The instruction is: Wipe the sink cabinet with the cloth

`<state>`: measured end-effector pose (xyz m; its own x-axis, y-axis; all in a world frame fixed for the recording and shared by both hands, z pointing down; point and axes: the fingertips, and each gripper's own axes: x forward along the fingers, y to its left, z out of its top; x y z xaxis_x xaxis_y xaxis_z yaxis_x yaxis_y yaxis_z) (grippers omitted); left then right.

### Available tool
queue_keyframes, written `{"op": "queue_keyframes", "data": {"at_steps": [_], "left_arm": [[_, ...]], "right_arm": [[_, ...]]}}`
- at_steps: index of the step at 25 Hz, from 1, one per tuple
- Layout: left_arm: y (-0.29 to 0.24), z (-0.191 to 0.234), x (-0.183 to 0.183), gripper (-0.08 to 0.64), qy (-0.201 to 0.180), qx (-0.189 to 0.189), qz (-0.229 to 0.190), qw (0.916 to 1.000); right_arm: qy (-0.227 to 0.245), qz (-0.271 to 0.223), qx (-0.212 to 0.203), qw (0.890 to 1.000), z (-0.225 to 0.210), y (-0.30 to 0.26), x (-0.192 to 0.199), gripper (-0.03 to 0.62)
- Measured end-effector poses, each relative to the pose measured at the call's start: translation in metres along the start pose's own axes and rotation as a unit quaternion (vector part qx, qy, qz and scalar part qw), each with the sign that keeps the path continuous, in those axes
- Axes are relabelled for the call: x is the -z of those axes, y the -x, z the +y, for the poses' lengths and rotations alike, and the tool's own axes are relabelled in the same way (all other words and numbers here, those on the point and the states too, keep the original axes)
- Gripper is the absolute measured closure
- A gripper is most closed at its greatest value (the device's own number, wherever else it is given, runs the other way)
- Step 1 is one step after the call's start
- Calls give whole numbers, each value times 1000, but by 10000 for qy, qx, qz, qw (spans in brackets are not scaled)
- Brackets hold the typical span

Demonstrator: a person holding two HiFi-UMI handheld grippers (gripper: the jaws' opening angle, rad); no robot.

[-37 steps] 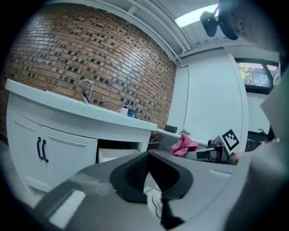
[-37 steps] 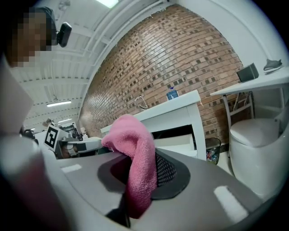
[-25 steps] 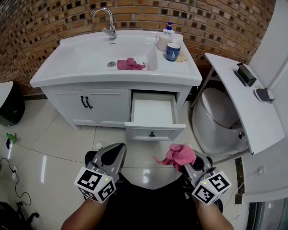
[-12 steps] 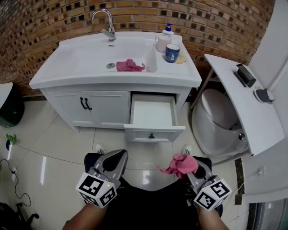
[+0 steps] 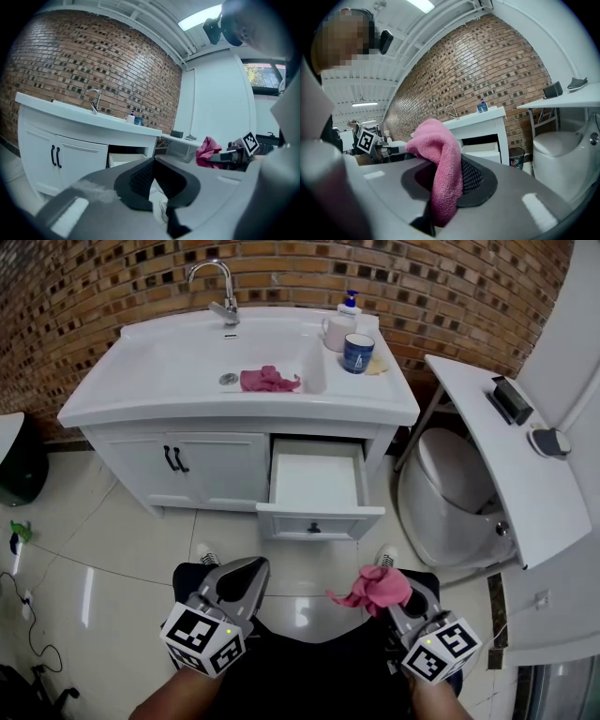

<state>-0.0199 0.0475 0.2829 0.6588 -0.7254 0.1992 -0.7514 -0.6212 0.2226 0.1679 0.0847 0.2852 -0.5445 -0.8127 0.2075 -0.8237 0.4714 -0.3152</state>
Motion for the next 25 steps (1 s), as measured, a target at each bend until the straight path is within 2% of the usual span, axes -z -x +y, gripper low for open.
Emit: {"op": "queue_keyframes", "data": {"at_steps": [25], "left_arm": [[-5, -1, -4, 554, -4, 55, -36, 10000]], "right_arm": [[41, -31, 72, 10000, -3, 1, -2, 512]]}}
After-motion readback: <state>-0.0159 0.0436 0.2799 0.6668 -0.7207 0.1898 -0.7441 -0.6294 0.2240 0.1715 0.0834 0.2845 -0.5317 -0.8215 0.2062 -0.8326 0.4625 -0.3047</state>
